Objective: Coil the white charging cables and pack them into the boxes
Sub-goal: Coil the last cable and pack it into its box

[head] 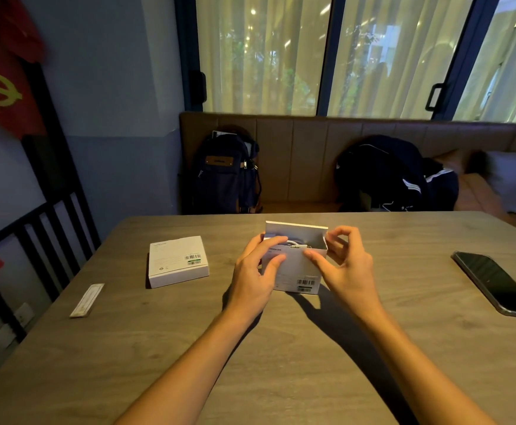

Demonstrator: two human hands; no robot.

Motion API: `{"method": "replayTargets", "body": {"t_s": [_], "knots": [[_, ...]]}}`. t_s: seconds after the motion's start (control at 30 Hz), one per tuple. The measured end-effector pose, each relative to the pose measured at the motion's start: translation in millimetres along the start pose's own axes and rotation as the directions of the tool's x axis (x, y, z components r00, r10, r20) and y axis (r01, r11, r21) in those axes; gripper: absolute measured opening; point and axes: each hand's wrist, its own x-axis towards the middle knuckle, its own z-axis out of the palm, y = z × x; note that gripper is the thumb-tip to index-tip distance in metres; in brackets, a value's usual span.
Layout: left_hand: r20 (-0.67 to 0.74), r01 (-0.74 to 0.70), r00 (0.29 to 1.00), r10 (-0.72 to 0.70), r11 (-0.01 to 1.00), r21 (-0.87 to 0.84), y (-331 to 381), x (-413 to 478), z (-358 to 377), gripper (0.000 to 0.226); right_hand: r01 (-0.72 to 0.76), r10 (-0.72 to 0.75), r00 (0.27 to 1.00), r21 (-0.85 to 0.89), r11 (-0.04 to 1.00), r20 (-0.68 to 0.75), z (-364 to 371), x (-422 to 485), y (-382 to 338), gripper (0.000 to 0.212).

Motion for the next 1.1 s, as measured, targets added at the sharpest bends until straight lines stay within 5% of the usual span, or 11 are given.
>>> {"method": "replayTargets", "body": {"t_s": [0.23,0.4,0.53,0.67,1.1], "knots": [[-0.010,0.059,0.998,-0.060,0.993,-0.100,10.1,1.5,-0.1,0.022,0.142,-0.142,0.990,-0.135,0.981,0.012,4.2,-0.8,1.9,0.008],[-0.011,0.210,0.974,-0.224,0.926,-0.315,26.8,2.8,-3.3,0.019,0.029,-0.022,0.998,0.123,0.992,-0.056,6.5,-0.8,3.5,0.013],[-0.097,0.247,0.944,-0.316,0.870,-0.428,28.4,3.0,-2.8,0.012,0.059,-0.058,0.998,0.120,0.991,-0.016,2.0,-0.7,-4.2,0.049],[-0.113,0.228,0.935,-0.336,0.814,-0.535,26.2,2.3,-0.7,0.029,0.142,-0.139,0.988,-0.041,0.989,0.069,1.6,-3.9,-5.4,0.027],[-0.030,0.232,0.960,-0.279,0.848,-0.476,24.4,1.9,-3.4,0.033,0.041,-0.044,0.997,0.049,0.998,0.055,3.6,0.9,-6.3,0.019]]}}
